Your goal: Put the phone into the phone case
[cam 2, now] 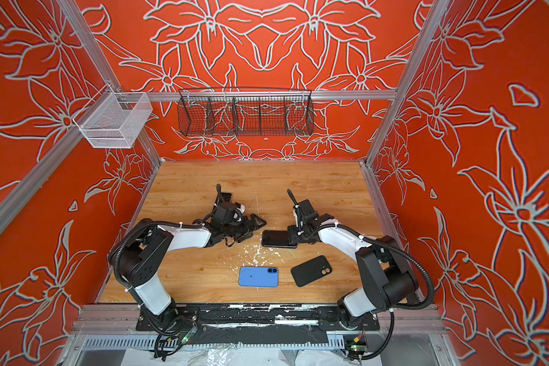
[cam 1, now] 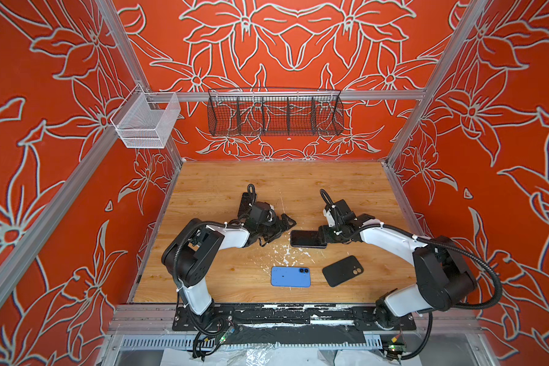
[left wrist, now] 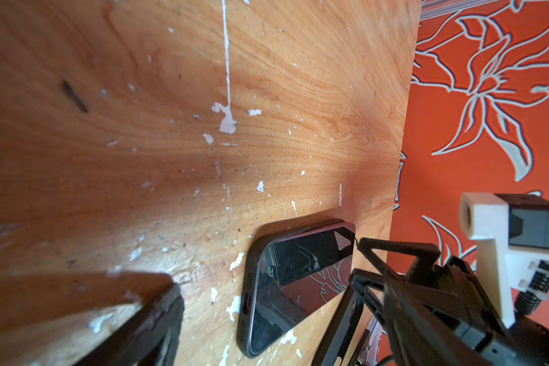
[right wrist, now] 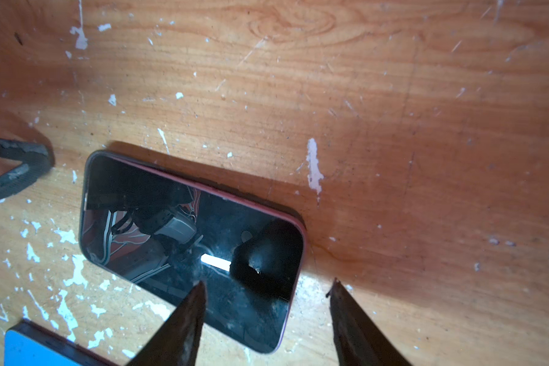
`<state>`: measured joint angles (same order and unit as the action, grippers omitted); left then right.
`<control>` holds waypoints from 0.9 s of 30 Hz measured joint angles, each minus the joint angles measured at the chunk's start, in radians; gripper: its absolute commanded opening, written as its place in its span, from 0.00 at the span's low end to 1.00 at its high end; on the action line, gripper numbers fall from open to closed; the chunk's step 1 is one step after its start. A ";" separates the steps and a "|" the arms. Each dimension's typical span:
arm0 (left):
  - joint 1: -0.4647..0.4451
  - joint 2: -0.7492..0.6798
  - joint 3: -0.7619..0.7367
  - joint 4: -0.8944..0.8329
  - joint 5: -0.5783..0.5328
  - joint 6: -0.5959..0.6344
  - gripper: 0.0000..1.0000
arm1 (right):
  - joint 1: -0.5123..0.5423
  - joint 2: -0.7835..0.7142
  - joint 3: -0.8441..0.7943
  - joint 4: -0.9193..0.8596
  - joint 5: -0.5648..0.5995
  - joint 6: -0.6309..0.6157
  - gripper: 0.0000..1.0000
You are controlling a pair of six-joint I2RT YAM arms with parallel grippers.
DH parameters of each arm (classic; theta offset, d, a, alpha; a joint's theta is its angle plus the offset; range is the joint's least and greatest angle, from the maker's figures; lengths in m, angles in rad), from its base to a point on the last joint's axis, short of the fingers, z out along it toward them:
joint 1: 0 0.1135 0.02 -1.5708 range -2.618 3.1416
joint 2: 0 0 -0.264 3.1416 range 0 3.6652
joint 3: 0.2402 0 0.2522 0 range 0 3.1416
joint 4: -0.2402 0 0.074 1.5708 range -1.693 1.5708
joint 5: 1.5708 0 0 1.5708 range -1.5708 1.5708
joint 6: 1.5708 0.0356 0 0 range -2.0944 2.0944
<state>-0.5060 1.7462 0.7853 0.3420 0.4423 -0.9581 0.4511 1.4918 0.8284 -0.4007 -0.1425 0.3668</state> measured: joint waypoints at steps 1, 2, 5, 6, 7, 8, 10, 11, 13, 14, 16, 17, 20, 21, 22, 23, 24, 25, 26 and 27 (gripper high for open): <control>0.000 -0.001 0.000 -0.002 0.000 0.000 0.97 | 0.000 0.000 0.000 -0.006 -0.001 -0.003 0.63; 0.000 -0.003 -0.002 -0.002 -0.002 0.000 0.97 | 0.000 0.000 0.000 -0.014 -0.001 -0.007 0.63; 0.000 -0.018 -0.018 -0.003 -0.012 -0.002 0.97 | 0.004 -0.002 0.000 -0.031 -0.016 -0.012 0.61; 0.000 -0.024 -0.024 -0.004 -0.018 -0.001 0.97 | 0.006 -0.003 0.000 -0.034 -0.026 -0.012 0.60; 0.000 -0.034 -0.032 -0.006 -0.024 -0.002 0.97 | 0.010 -0.005 0.000 -0.036 -0.039 -0.010 0.59; 0.000 -0.041 -0.039 -0.009 -0.030 -0.003 0.97 | 0.016 -0.007 0.000 -0.036 -0.051 -0.008 0.59; 0.000 -0.058 -0.052 -0.018 -0.042 -0.004 0.97 | 0.040 -0.007 0.006 -0.039 -0.066 -0.004 0.57; 0.000 -0.066 -0.057 -0.024 -0.046 -0.004 0.97 | 0.057 -0.004 0.013 -0.047 -0.066 -0.002 0.57; 0.000 -0.078 -0.063 -0.038 -0.057 -0.003 0.97 | 0.093 0.013 0.041 -0.063 -0.067 -0.003 0.57; 0.000 -0.085 -0.065 -0.045 -0.063 -0.003 0.97 | 0.109 0.028 0.060 -0.070 -0.065 -0.002 0.56; 0.002 -0.099 -0.072 -0.058 -0.074 -0.003 0.97 | 0.133 0.056 0.092 -0.076 -0.066 -0.002 0.56; 0.003 -0.109 -0.080 -0.064 -0.081 -0.003 0.97 | 0.141 0.068 0.101 -0.074 -0.068 0.000 0.56; 0.011 -0.142 -0.105 -0.075 -0.092 -0.002 0.97 | 0.149 0.079 0.107 -0.076 -0.069 0.010 0.56; 0.015 -0.151 -0.112 -0.075 -0.095 -0.002 0.97 | 0.151 0.079 0.107 -0.076 -0.072 0.014 0.56; 0.020 -0.159 -0.119 -0.076 -0.101 -0.002 0.97 | 0.151 0.079 0.107 -0.073 -0.081 0.020 0.56; 0.024 -0.166 -0.124 -0.076 -0.103 -0.002 0.97 | 0.153 0.079 0.107 -0.069 -0.092 0.028 0.55; 0.028 -0.170 -0.128 -0.076 -0.106 -0.002 0.97 | 0.153 0.080 0.107 -0.064 -0.102 0.033 0.55; 0.033 -0.172 -0.133 -0.077 -0.108 -0.002 0.97 | 0.154 0.084 0.109 -0.061 -0.111 0.039 0.55; 0.037 -0.172 -0.135 -0.078 -0.108 -0.002 0.97 | 0.157 0.091 0.112 -0.058 -0.122 0.044 0.54; 0.041 -0.173 -0.138 -0.078 -0.108 -0.002 0.97 | 0.160 0.099 0.116 -0.055 -0.132 0.051 0.54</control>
<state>-0.4648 1.5734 0.6476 0.2638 0.3340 -0.9604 0.6113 1.5906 0.9443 -0.4561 -0.2745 0.4175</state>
